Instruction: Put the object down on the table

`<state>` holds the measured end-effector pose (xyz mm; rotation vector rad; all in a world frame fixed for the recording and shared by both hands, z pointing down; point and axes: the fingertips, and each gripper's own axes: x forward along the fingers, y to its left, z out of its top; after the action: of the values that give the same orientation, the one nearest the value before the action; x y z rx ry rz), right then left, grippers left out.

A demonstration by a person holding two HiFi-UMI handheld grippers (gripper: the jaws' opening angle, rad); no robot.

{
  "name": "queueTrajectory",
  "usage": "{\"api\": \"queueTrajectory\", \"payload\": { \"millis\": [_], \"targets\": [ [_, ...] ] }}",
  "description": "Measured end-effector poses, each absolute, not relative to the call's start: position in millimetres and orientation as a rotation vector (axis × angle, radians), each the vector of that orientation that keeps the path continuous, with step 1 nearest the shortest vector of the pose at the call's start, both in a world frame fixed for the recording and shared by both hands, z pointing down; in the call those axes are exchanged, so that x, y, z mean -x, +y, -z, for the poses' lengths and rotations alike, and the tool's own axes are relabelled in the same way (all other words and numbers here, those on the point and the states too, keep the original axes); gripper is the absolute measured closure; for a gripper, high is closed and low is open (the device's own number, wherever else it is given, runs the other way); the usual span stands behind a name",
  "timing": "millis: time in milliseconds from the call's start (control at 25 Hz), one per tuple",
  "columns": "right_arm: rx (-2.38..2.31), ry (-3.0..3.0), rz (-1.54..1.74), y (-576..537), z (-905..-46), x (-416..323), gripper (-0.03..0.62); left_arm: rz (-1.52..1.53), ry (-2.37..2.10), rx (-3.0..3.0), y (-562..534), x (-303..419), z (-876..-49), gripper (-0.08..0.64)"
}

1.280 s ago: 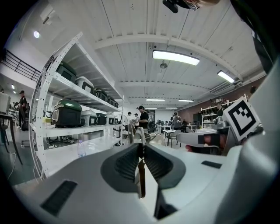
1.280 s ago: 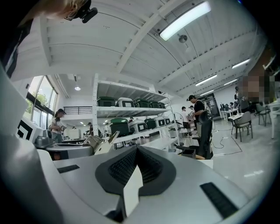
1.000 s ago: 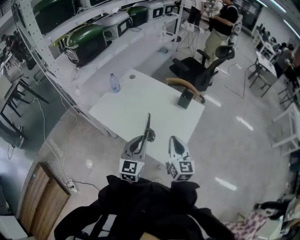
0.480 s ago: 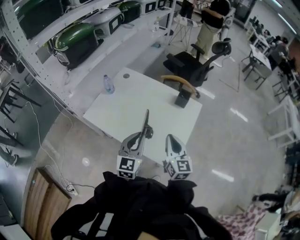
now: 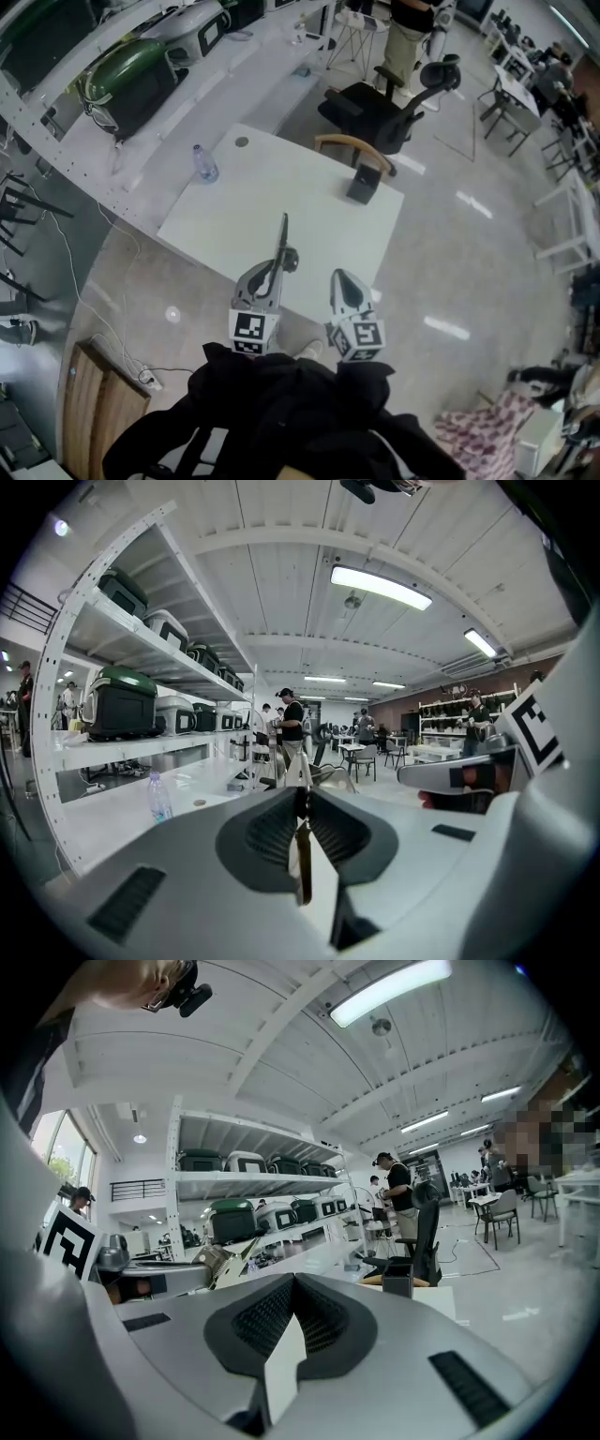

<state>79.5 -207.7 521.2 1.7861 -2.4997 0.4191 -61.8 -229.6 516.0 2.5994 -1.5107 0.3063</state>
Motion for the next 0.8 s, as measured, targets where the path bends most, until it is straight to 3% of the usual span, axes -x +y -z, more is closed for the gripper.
{"api": "queueTrajectory", "payload": {
  "millis": [800],
  "targets": [
    [-1.741,-2.361,-0.578,-209.6,-600.8,-79.7,0.590,-0.750,-1.355,-2.584,-279.2,52.1,-615.5,0.523]
  ]
}}
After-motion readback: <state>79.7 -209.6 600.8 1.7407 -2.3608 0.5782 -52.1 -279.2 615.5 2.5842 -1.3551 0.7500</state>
